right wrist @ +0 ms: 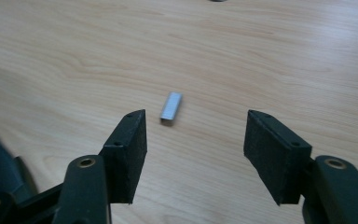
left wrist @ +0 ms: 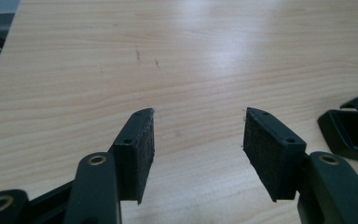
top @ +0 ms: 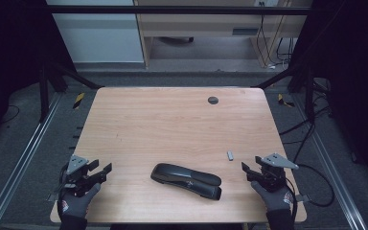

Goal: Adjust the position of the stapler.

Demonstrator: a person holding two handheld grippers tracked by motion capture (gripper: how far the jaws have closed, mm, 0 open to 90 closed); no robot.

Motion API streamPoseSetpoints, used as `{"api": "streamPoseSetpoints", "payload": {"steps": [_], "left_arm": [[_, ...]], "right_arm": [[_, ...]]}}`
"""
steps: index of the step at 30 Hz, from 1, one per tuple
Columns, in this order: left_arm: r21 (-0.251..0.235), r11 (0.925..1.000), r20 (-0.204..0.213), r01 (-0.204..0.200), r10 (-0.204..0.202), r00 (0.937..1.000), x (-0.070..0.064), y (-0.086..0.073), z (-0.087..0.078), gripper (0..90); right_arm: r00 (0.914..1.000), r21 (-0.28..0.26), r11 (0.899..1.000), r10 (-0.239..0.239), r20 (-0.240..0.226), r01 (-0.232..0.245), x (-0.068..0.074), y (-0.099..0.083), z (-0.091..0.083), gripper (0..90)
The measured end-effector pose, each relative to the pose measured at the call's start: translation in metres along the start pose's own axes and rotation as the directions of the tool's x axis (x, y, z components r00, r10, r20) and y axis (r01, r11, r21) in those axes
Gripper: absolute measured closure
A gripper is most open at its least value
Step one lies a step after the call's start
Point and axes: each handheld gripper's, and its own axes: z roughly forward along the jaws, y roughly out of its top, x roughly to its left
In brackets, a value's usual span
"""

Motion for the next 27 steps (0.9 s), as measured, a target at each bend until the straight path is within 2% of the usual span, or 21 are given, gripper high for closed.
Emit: {"api": "streamPoseSetpoints", "payload": {"steps": [3,6,12,15,18,23,25,26,27], "left_arm": [[-0.009,0.9999,0.000,-0.009,0.009,1.0000,-0.003,0.000,-0.006,43.7],[-0.015,0.9998,-0.004,-0.015,0.015,0.9999,-0.006,0.000,-0.008,44.8],[-0.003,0.9994,-0.002,-0.033,0.033,0.9994,-0.012,0.001,-0.004,45.1],[0.007,0.9986,-0.005,-0.053,0.053,0.9986,-0.014,0.002,-0.004,46.3],[0.016,0.9985,-0.006,-0.052,0.052,0.9987,-0.015,0.001,-0.003,47.0],[0.022,0.9983,-0.012,-0.054,0.054,0.9985,-0.015,0.001,-0.003,49.6],[0.021,0.9984,-0.014,-0.052,0.052,0.9986,-0.015,0.001,-0.003,50.3],[0.019,0.9983,-0.015,-0.056,0.056,0.9983,-0.016,0.001,-0.004,51.8],[0.019,0.9982,-0.014,-0.056,0.057,0.9983,-0.016,0.001,-0.004,52.4]], "right_arm": [[0.9985,0.008,1.000,-0.003,-0.056,0.004,0.005,0.001,-0.001,46.8],[0.9966,-0.002,1.000,-0.019,-0.081,0.019,0.012,0.001,-0.004,50.9],[0.9903,0.024,0.998,-0.049,-0.130,0.053,0.026,-0.003,-0.006,63.5],[0.9857,0.032,0.998,-0.055,-0.159,0.060,0.032,-0.007,-0.005,71.9],[0.9827,0.034,0.997,-0.068,-0.172,0.074,0.039,-0.010,-0.005,80.6],[0.9687,0.035,0.995,-0.085,-0.233,0.096,0.049,-0.014,-0.007,89.5],[0.9657,0.038,0.995,-0.084,-0.245,0.097,0.052,-0.015,-0.007,90.0],[0.9577,0.046,0.993,-0.090,-0.273,0.107,0.059,-0.017,-0.008,90.0],[0.9548,0.046,0.993,-0.094,-0.282,0.111,0.061,-0.017,-0.007,90.0]]}}
